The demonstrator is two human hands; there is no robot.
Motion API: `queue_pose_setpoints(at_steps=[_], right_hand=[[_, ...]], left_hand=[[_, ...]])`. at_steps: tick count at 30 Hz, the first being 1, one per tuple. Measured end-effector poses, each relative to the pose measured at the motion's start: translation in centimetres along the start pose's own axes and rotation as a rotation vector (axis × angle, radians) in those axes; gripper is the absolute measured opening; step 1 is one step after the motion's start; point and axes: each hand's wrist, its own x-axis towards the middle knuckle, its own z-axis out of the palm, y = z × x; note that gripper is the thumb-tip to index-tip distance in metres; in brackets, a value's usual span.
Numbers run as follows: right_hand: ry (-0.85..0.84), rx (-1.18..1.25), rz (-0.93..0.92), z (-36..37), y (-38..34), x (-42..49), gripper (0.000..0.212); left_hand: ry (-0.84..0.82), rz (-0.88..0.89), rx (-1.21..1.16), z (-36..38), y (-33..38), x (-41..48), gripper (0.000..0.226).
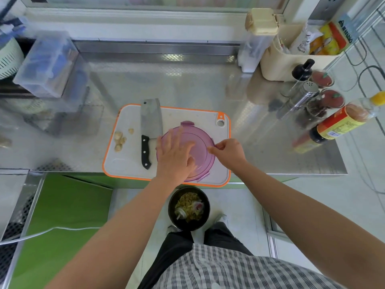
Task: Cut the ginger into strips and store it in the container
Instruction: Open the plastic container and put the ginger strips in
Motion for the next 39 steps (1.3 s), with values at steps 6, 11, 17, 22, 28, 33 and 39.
queue_pose_setpoints(at_steps=[6,11,17,22,28,33,39], right_hand=[[0.03,-0.139,-0.019,-1.3,0.6,-0.9,0.033],[-0.069,-0.094,-0.289,-0.4,-1.8,0.6,0.058],[-0.02,-0.002,-0.155,0.3,-2.3,2.1,0.028],[-0.029,0.041,-0.087,0.4,-2.1,2.1,0.025],[-0.125,0.1,0.036,1.0,-1.6,0.7,0.039],[-0.106,0.144,0.085,0.0,0.1,-0.6,0.034],[0.15,0.372,0.266,-5.2,7.0,-1.4,0.034]], left_hand=[[-0.163,-0.217,-0.03,0.3,1.8,-0.4,0.066],[-0.152,-0.121,-0.111,0.2,1.0,-0.8,0.066],[-0.108,-0.01,-0.109,0.6,-0.6,-0.8,0.064],[-0.104,0.122,-0.128,0.4,-2.1,-0.2,0.062],[-0.015,-0.006,-0.067,0.1,-1.9,-0.8,0.074],[0.169,-0.693,-0.472,-0.8,-0.5,-0.8,0.082],[-0.155,-0.684,-1.061,0.9,5.6,3.0,0.069]])
